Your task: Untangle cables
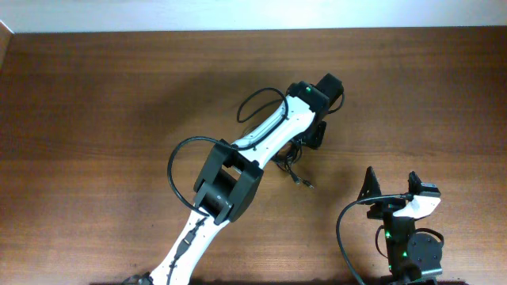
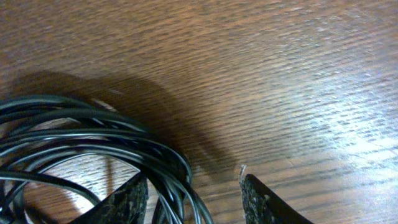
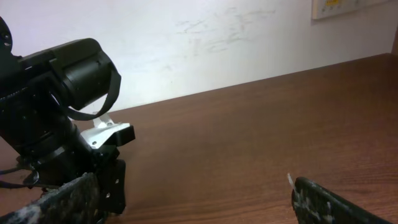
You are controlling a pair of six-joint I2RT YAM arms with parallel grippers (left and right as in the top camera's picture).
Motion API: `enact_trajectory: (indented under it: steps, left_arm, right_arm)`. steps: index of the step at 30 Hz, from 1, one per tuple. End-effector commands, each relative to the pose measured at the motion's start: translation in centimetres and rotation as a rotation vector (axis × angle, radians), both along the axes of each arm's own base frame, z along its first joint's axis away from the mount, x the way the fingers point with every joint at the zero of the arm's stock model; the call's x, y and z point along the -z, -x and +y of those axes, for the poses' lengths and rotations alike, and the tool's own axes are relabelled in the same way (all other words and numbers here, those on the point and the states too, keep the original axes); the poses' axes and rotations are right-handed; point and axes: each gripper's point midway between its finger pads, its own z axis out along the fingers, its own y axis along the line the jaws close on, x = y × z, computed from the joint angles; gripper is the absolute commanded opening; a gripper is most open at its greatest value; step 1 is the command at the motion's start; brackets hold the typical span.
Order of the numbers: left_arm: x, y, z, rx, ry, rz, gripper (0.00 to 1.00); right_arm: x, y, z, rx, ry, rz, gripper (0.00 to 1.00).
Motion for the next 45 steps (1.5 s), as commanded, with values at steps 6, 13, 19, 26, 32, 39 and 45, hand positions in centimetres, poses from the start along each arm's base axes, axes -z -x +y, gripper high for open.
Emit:
enact_trajectory:
  steps: [6,13,19,26,32,39,45]
  left_arm:
    - [3.2,1.6,-0.6,0.005,-0.050,0.042,0.17]
    - [-0.4,1.5,-3.1,0.092,0.165,0.122,0.00]
    - [-15.5,1.4,-4.6,0.343,0.921,0.298,0.00]
    - [-19.4,2.7,0.3,0.421,1.171,0.368,0.00]
    - [-18.1,2.9,1.0,0.464,1.097,0.344,0.00]
    - [-18.2,3.2,0.6,0.538,1.111,0.304,0.00]
    - [-20.5,3.5,-0.5,0.481,1.251,0.350,0.00]
  right_arm:
    - [0.2,0.0,-0.4,0.023,-0.005,0.004,0.99]
    - [0.2,0.0,-0.4,0.023,-0.005,0.004,0.98]
    - [0.2,0.0,-0.4,0.023,-0.005,0.004,0.98]
    - [0.2,0.0,-0.4,0.023,-0.005,0.004,0.98]
    - [-0.3,0.0,1.8,-0.107,-0.017,-0.018,0.99]
    - [-7.2,2.5,6.3,-0.387,-0.080,-0.036,0.99]
    - [-13.7,2.6,7.2,-0.421,-0.109,0.395,0.98]
